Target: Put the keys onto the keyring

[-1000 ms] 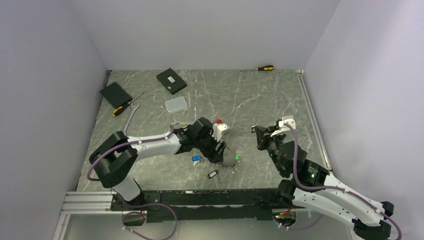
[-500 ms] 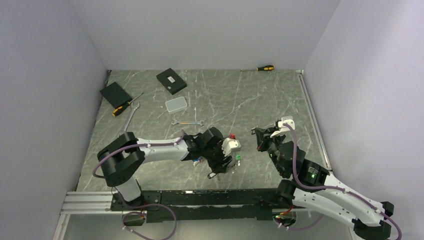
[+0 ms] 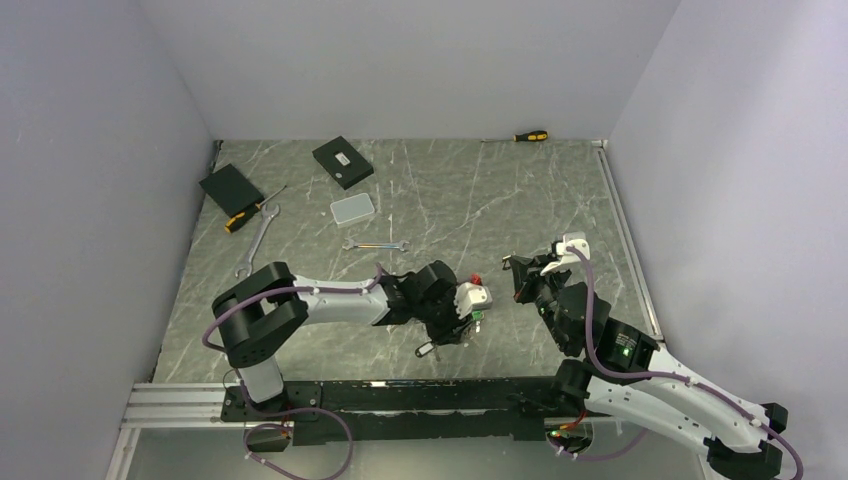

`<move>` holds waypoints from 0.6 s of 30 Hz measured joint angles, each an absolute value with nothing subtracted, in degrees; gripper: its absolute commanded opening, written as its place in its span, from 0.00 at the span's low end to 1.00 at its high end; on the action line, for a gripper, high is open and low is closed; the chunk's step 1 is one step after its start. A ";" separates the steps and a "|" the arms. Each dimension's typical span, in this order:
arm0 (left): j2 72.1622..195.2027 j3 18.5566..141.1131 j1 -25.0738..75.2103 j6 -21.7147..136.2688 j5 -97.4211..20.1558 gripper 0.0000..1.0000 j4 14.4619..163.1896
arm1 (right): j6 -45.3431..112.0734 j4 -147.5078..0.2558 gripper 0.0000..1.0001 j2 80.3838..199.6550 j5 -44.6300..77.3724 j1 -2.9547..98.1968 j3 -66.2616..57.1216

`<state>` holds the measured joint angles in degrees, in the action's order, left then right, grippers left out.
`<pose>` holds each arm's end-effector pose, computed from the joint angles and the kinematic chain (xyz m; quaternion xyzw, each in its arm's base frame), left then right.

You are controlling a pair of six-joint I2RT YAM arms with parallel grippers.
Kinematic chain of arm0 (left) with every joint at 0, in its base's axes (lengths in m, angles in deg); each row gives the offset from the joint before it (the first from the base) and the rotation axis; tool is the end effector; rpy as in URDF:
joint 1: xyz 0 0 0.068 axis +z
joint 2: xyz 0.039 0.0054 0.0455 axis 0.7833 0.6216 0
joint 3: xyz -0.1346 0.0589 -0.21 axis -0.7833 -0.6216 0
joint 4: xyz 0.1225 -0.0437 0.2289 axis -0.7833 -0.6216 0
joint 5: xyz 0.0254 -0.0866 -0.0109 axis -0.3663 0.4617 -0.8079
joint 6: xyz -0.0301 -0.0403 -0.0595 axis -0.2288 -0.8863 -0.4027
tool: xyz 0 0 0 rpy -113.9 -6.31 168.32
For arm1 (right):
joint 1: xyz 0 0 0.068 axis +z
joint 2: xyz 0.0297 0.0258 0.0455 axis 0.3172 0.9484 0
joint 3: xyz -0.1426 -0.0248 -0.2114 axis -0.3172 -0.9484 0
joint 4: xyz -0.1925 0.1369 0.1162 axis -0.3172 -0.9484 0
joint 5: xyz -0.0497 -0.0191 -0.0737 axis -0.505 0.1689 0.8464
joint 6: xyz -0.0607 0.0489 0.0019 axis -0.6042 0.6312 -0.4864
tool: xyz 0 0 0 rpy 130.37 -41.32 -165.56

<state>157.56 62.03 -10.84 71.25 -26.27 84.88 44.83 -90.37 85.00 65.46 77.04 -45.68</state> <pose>0.1507 -0.3391 0.1259 0.5458 0.7369 -0.3255 0.2307 0.1191 0.1102 0.2985 -0.0285 0.7463 0.1672 0.6436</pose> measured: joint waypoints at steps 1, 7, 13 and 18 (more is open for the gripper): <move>157.67 62.10 -10.95 71.25 -26.42 0.38 85.22 | 44.83 -90.40 0.00 85.00 65.46 77.04 -45.68; 159.77 63.43 -11.87 71.34 -27.89 0.36 85.49 | 44.83 -90.59 0.00 85.00 65.49 77.04 -45.68; 160.67 64.68 -13.12 71.69 -29.83 0.33 85.03 | 44.83 -90.61 0.00 85.00 65.46 77.04 -45.68; 160.88 65.18 -13.95 71.88 -32.22 0.24 84.66 | 44.83 -90.66 0.00 84.89 65.46 77.04 -45.68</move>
<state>160.88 65.18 -13.95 71.88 -32.22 84.66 44.83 -90.66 84.89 65.46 77.04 -45.68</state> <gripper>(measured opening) 0.292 0.010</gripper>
